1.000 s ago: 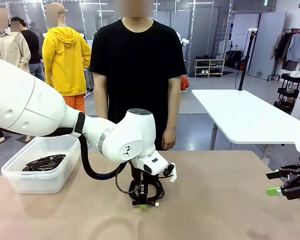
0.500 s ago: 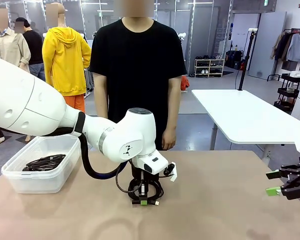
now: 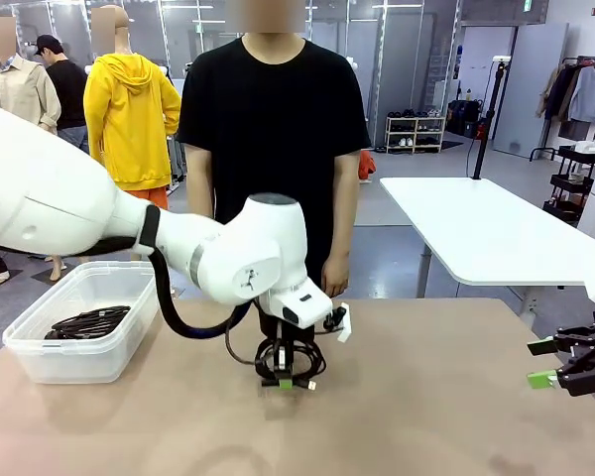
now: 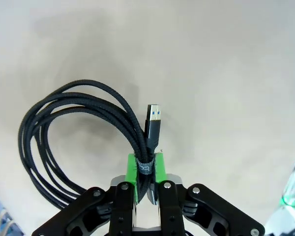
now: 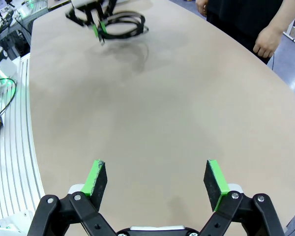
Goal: Organize and store the cables.
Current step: Place the USB Extension Cable into the Organizing box.
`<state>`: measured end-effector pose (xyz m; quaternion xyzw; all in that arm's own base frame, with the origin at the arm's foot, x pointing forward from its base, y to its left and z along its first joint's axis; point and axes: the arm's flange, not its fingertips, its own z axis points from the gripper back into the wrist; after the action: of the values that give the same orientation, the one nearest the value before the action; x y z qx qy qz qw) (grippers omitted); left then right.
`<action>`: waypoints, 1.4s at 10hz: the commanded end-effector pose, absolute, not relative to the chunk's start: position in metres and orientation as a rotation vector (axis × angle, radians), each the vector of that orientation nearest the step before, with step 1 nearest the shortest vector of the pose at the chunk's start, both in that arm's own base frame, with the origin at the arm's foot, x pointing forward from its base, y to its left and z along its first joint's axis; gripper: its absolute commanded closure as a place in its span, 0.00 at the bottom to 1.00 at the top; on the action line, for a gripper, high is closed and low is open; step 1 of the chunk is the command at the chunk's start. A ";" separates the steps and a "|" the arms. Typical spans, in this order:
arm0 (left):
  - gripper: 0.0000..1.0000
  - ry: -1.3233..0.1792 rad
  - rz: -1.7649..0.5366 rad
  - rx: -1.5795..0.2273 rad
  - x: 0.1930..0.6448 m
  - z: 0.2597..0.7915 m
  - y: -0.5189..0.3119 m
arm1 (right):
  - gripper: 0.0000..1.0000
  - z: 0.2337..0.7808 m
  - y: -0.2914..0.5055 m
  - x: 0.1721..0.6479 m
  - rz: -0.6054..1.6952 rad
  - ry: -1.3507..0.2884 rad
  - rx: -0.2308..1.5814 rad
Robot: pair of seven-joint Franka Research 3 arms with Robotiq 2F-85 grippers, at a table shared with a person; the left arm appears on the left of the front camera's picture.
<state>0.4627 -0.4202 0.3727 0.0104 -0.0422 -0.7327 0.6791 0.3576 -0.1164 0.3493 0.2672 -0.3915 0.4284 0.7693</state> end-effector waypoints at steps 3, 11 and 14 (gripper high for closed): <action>1.00 -0.171 -1.745 0.054 0.414 0.472 -0.373 | 0.00 0.352 -0.114 0.360 0.901 -0.852 0.584; 1.00 -0.190 -1.718 0.095 0.411 0.494 -0.374 | 0.00 0.352 -0.114 0.360 0.901 -0.852 0.584; 0.84 -0.186 -1.731 0.089 0.410 0.491 -0.373 | 0.00 0.352 -0.114 0.360 0.901 -0.852 0.584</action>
<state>0.4107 -0.3729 0.4913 0.0389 -0.0816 -0.7600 0.6436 0.3575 -0.1167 0.3493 0.2669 -0.3915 0.4280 0.7696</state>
